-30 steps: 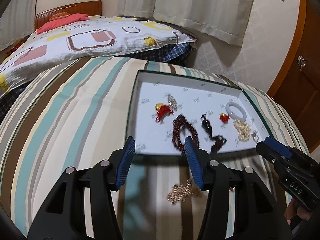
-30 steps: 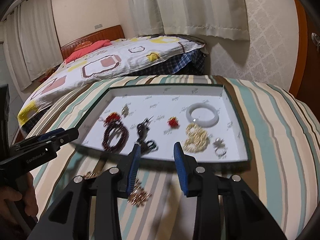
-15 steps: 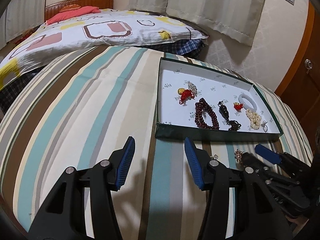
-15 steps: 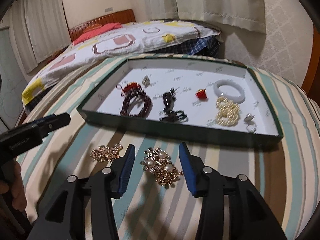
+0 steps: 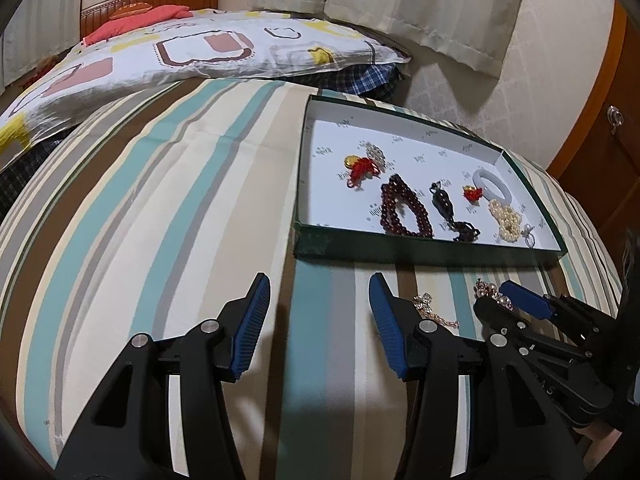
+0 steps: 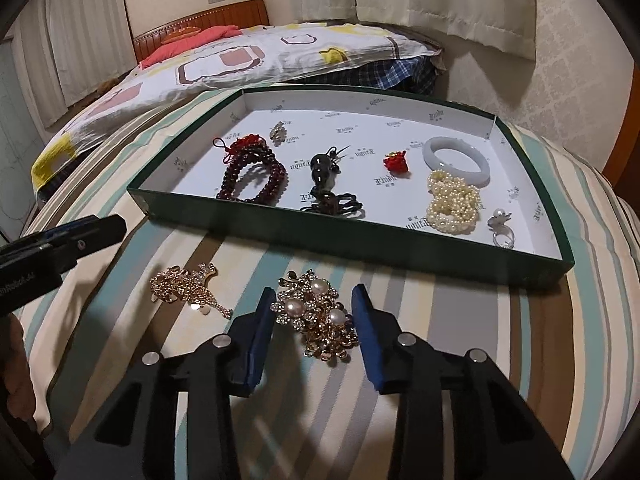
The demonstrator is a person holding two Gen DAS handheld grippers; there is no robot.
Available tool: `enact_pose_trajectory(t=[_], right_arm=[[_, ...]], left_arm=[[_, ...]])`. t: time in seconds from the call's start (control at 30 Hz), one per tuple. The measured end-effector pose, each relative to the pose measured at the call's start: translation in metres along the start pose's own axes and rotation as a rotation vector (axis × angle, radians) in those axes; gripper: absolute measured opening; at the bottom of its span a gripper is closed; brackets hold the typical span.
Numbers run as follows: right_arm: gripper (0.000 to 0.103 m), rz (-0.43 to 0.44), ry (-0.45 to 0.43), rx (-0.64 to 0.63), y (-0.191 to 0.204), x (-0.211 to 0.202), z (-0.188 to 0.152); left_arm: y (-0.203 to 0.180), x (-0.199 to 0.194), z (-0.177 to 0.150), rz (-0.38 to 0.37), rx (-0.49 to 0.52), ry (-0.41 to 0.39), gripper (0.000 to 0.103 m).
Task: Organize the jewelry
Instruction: 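Grasp the gold chain necklace with the left tool while the right tool grasps the pearl-gold brooch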
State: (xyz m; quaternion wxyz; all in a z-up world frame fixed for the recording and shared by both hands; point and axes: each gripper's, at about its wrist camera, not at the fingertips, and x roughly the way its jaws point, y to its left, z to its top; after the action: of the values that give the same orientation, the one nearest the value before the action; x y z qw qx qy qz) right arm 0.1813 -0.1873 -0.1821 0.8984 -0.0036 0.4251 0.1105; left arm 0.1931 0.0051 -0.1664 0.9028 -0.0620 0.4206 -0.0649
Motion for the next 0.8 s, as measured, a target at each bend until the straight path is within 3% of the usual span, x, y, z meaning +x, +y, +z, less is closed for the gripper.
enact_pose_trajectory(t=[0.2, 0.57, 0.67, 0.8], right_arm=[[0.016, -0.012, -0.044, -0.005, -0.005, -0.012, 0.006], [0.014, 0.022, -0.052, 0.056, -0.020, -0.013, 0.005], [0.022, 0.021, -0.035, 0.055, -0.020, -0.009, 0.005], [0.052, 0.019, -0.019, 0.056, -0.018, -0.005, 0.001]], left_arm=[[-0.008, 0.003, -0.003, -0.012, 0.016, 0.010, 0.050], [-0.022, 0.005, -0.008, -0.027, 0.041, 0.024, 0.050], [-0.023, 0.006, -0.008, -0.025, 0.039, 0.024, 0.050], [-0.023, 0.006, -0.009, -0.026, 0.036, 0.026, 0.050]])
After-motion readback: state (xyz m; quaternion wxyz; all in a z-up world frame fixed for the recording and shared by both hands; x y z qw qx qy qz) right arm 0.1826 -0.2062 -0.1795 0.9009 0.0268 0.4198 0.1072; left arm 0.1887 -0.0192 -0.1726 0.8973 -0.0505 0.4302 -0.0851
